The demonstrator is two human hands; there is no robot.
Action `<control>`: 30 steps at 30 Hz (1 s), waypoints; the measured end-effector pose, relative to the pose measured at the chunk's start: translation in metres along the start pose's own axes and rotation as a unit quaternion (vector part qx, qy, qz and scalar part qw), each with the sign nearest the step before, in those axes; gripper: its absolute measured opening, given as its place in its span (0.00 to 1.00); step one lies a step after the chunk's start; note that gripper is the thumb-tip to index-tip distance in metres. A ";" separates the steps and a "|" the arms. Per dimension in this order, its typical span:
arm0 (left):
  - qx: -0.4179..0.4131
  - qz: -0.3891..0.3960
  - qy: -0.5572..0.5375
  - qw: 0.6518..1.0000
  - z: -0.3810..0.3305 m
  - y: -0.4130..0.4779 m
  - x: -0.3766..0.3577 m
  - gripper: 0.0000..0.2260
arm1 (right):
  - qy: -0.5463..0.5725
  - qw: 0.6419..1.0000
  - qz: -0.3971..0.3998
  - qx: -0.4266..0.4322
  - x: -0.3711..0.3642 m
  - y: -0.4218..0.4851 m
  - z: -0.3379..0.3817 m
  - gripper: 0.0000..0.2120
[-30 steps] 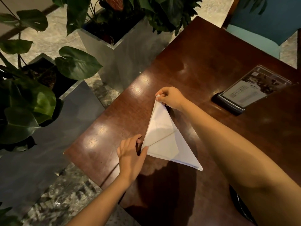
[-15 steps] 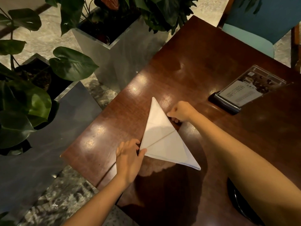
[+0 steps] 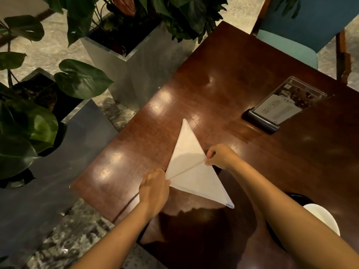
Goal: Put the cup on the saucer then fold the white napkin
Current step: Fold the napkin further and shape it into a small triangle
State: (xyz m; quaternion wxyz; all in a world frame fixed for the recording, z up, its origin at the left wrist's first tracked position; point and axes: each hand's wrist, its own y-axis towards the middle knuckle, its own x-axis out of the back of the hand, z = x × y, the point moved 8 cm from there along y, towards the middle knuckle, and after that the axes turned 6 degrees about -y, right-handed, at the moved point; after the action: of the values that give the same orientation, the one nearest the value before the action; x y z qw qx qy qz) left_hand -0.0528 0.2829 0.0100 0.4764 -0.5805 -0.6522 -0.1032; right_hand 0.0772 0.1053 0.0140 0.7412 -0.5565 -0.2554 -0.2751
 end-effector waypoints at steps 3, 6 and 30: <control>-0.001 0.035 0.014 0.999 -0.002 0.006 -0.003 0.09 | 0.117 0.993 -0.016 0.007 -0.002 -0.005 -0.007 0.06; 0.001 0.045 0.019 0.999 -0.005 0.007 -0.002 0.08 | 0.210 0.978 -0.014 -0.001 -0.003 -0.012 -0.014 0.07; 0.088 0.033 -0.240 0.966 0.013 -0.001 0.003 0.07 | 0.504 0.858 0.092 0.029 -0.031 -0.016 -0.008 0.08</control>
State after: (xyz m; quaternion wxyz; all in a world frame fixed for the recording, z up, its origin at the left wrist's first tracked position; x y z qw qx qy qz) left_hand -0.0597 0.2934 0.0062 0.3583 -0.5656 -0.7342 0.1130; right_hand 0.0447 0.0980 0.0014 0.8065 -0.3408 0.1973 -0.4411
